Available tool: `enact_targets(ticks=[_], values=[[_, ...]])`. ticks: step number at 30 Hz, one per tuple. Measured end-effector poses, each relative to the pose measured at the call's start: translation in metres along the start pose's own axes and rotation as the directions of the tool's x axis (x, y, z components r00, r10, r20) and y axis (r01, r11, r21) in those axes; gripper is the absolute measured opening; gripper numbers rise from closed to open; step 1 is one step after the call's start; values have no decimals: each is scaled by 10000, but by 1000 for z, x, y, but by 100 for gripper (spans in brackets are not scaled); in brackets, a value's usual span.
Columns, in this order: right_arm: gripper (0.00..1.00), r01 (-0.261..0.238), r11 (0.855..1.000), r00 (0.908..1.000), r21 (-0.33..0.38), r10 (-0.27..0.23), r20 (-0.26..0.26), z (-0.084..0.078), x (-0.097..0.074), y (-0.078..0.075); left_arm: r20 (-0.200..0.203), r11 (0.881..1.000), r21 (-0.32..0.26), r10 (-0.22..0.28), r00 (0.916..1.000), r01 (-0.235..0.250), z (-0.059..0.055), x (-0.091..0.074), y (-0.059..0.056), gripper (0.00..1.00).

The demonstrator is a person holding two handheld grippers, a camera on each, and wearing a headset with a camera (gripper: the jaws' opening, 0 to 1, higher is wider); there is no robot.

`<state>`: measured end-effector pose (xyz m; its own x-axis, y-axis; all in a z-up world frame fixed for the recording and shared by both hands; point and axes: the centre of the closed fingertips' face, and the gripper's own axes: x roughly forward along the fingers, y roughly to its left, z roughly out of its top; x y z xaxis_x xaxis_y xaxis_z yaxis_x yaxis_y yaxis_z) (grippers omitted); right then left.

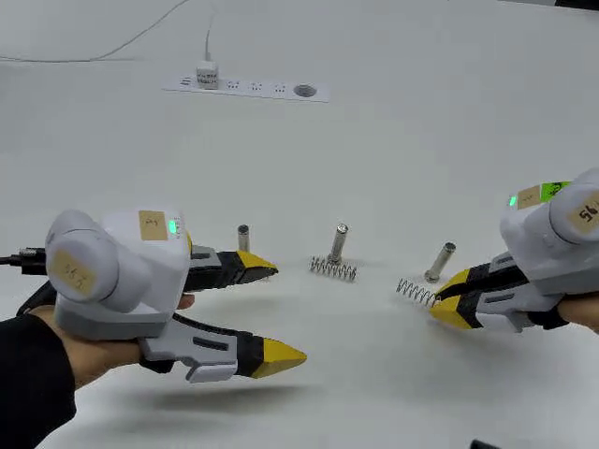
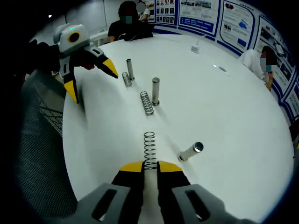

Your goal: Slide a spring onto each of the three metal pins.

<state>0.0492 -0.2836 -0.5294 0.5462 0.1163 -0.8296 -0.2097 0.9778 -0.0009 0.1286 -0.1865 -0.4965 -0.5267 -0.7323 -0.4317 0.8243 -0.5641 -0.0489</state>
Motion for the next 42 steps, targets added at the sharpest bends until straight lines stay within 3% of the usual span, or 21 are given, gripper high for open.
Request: enact_targets(ticks=[7,18,31,42], values=[[12,-527,9964,9983,-658,542,204,19,-1,20,31,9994,172,-313,9995,313,6,9,-5,55],[12,-1022,9823,9935,-1572,1089,346,42,-4,37,98,9958,593,-700,9975,693,16,23,-13,50],[12,-1675,9519,9847,-2565,1743,37,49,-4,59,100,9878,977,-1226,9924,1211,23,33,-27,41],[12,-1883,9368,9814,-2948,1909,-201,53,-4,66,-26,9801,1503,-1305,9914,1294,22,34,-30,22]])
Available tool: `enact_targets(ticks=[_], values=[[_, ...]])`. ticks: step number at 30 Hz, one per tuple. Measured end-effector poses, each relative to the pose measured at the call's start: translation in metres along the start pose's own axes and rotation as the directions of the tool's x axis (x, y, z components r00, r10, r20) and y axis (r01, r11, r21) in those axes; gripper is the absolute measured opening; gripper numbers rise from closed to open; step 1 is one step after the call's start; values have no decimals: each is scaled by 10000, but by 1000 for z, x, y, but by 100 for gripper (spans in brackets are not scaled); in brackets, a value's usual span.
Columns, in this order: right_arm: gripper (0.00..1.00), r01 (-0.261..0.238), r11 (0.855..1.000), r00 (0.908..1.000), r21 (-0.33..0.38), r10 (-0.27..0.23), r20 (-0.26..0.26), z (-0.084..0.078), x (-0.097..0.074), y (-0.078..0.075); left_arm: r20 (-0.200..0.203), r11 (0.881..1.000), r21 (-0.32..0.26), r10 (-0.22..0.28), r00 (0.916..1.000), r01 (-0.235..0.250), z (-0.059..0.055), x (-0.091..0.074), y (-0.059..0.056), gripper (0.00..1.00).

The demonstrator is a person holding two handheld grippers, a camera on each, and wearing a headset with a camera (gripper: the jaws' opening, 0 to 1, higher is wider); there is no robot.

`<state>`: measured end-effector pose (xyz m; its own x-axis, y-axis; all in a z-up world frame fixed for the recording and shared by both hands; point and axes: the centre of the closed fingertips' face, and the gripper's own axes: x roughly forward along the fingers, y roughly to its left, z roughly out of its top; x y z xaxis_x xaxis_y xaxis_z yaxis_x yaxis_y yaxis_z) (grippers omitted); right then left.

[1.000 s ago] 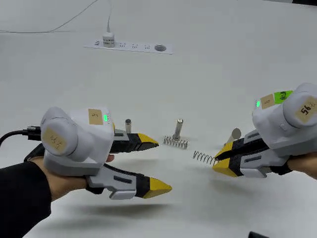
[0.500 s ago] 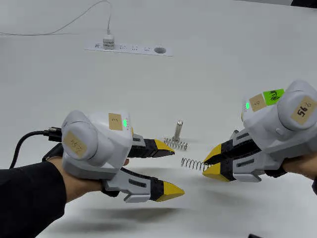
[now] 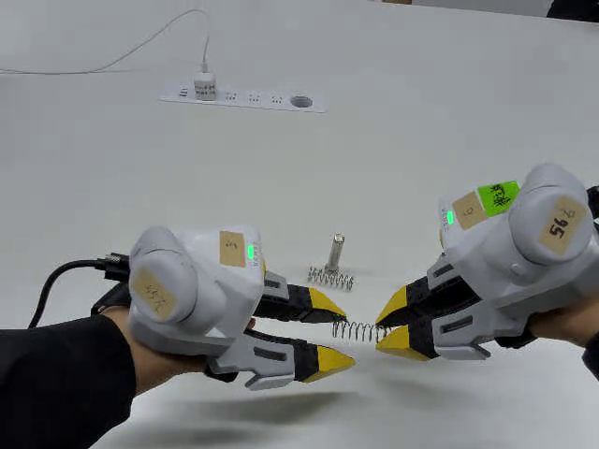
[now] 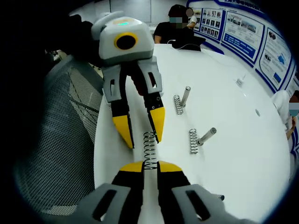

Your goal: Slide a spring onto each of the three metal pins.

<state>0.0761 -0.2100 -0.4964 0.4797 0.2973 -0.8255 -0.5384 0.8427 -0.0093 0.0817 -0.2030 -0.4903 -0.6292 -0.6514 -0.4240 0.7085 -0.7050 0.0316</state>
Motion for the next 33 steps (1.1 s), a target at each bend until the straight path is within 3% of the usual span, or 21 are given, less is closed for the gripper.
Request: enact_targets(ticks=[9,23,33], values=[[12,-110,9999,9998,8,110,182,6,-5,4,-169,9993,324,167,9997,-161,-3,-1,3,12],[12,-30,10000,9946,-87,39,1037,36,-17,5,-231,9996,291,76,9997,-69,-4,1,0,11],[12,-8,9995,9921,-322,48,1251,50,-17,8,-151,9996,273,-25,9999,29,-2,3,-3,11]])
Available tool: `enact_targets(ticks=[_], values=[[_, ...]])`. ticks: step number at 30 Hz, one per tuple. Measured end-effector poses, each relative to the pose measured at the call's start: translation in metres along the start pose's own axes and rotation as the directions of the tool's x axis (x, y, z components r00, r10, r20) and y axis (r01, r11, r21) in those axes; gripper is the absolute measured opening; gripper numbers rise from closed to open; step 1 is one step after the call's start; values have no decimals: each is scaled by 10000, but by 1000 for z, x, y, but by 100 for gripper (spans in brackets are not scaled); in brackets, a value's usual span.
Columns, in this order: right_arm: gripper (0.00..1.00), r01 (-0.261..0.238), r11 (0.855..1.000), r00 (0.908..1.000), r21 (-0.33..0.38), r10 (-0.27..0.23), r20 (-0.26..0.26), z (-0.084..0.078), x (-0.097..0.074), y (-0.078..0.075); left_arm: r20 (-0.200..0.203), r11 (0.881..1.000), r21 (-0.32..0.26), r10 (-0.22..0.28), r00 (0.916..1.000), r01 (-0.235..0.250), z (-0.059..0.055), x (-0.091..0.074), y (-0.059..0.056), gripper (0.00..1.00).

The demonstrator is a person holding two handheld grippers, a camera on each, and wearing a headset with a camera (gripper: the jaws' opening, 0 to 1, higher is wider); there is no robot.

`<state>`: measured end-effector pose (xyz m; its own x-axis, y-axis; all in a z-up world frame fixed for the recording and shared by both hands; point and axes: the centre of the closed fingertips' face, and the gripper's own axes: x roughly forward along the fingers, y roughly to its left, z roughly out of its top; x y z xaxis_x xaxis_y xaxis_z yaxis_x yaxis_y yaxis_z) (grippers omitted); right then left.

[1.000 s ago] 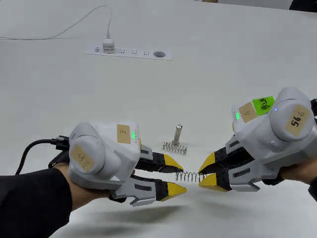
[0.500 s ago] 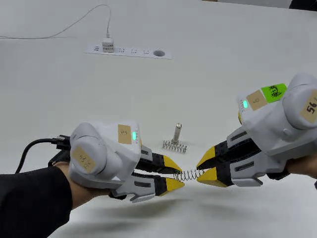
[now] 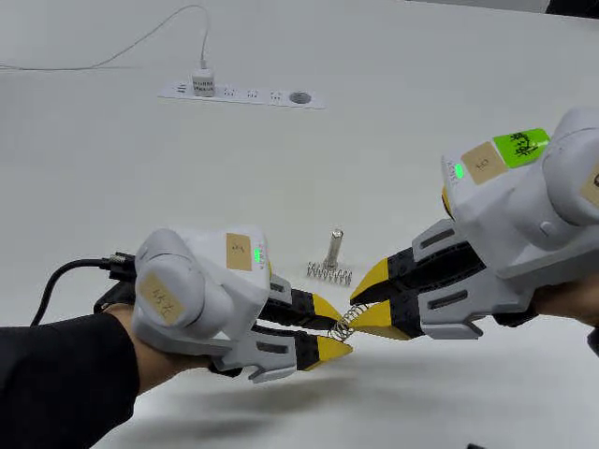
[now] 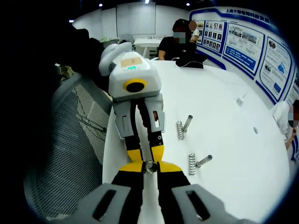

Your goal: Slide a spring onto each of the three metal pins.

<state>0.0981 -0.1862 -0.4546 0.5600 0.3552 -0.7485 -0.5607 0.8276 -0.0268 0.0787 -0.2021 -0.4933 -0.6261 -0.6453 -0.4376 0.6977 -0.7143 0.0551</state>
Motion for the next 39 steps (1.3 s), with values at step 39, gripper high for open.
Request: enact_targets(ticks=[39], values=[[15,423,9950,9961,902,-490,732,-1,1,-2,375,9998,-216,37,9993,-29,5,0,0,11]])
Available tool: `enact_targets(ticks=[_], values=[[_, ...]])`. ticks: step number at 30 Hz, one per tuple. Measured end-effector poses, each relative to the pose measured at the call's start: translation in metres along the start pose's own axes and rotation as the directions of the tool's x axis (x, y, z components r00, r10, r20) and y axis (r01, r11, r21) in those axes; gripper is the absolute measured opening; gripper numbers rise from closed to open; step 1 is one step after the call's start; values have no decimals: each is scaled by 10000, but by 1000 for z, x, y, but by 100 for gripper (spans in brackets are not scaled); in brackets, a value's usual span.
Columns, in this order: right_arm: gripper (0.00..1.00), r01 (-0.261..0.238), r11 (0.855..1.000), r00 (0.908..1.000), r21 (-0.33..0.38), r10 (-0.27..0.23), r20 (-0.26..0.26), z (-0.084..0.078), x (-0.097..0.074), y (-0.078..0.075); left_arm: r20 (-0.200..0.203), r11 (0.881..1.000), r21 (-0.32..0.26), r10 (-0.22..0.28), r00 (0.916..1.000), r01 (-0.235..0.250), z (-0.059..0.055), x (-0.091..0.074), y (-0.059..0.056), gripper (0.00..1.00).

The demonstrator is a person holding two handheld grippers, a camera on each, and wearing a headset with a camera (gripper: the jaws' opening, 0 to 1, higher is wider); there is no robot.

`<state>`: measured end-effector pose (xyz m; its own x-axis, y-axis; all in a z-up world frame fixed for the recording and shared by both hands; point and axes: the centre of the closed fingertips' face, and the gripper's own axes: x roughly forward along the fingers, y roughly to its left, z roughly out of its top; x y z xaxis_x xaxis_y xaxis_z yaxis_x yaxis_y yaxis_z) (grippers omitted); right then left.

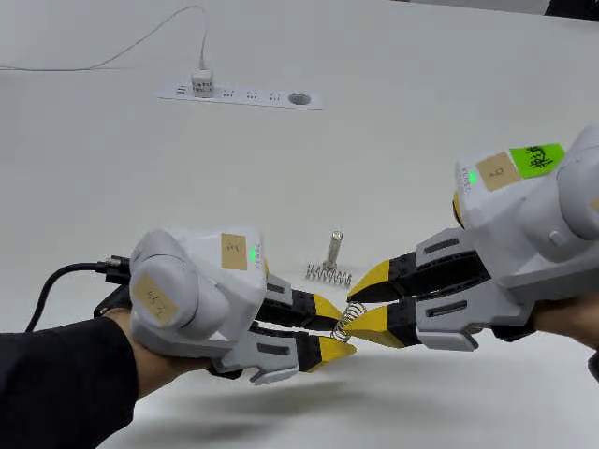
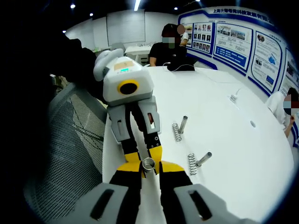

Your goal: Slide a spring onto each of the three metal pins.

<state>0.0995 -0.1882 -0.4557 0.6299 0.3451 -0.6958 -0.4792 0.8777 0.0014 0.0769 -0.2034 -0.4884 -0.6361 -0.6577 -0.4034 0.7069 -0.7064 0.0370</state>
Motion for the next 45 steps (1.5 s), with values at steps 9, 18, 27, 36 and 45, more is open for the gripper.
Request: enact_targets(ticks=[9,18,27,36,45], values=[[12,91,10000,9997,-32,-90,244,6,1,0,116,9997,-191,123,9999,-121,2,-2,4,11],[12,156,9999,9990,-9,-156,413,9,2,0,106,9998,-130,136,9999,-134,3,-2,4,11],[12,409,9992,9980,46,-410,489,8,-3,-6,156,9999,-84,136,9998,-134,4,-5,5,16],[12,925,9952,9947,316,-938,418,1,-17,-21,143,9987,-289,413,9990,-408,2,-20,12,23],[12,1393,9885,9890,585,-1418,410,-6,-30,-33,181,9958,-579,720,9972,-709,-1,-34,15,32]])
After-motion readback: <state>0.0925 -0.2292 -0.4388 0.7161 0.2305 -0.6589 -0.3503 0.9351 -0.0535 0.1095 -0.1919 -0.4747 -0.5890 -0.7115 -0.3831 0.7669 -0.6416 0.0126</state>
